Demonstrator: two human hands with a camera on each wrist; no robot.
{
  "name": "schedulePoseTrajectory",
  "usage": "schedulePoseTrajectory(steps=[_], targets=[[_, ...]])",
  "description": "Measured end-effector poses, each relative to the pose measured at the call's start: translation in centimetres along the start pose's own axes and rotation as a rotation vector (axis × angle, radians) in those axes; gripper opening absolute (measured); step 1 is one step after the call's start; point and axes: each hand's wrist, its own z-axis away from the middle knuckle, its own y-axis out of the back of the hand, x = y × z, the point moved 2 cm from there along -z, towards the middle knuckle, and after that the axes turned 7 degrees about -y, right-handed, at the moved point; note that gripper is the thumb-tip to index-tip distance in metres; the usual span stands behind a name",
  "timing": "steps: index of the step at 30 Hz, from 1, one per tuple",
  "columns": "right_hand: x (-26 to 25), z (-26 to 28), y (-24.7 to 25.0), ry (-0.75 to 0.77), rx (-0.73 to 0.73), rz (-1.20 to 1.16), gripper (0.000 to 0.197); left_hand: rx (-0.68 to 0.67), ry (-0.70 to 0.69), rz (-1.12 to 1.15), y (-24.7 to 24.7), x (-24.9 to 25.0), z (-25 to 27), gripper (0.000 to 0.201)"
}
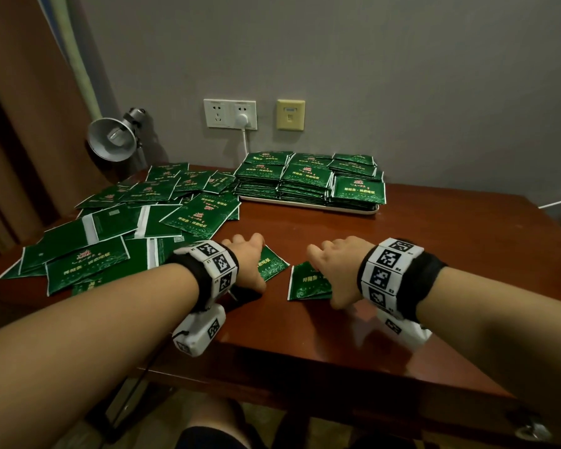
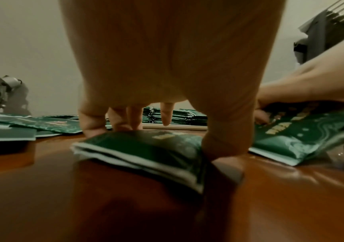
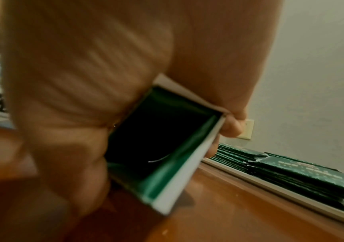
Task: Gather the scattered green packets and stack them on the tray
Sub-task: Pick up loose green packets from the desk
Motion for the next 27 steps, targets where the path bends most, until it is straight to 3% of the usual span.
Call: schedulePoseTrajectory(steps=[5, 10, 17, 27], targets=[[0.1, 0.2, 0.0, -0.029, 0.068, -0.060, 0.063, -0.088, -0.043, -0.115, 0.5, 0.3, 0.4, 0.097], [0.5, 0.0, 0.0, -0.054, 0.085, -0.131, 0.058, 0.002, -0.136, -0.077, -0.2, 0.4, 0.6, 0.092], [2.4, 0.1, -0.4, -0.095, 0.043, -0.278, 0.058, 0.106, -0.154, -0.007, 1.6, -0.3, 0.5, 0.104], [11.2, -2.0, 0.5, -0.254, 0.194, -0.303, 0.054, 0.240, -0.260, -0.086, 7.8, 2.4, -5.4, 0.100]])
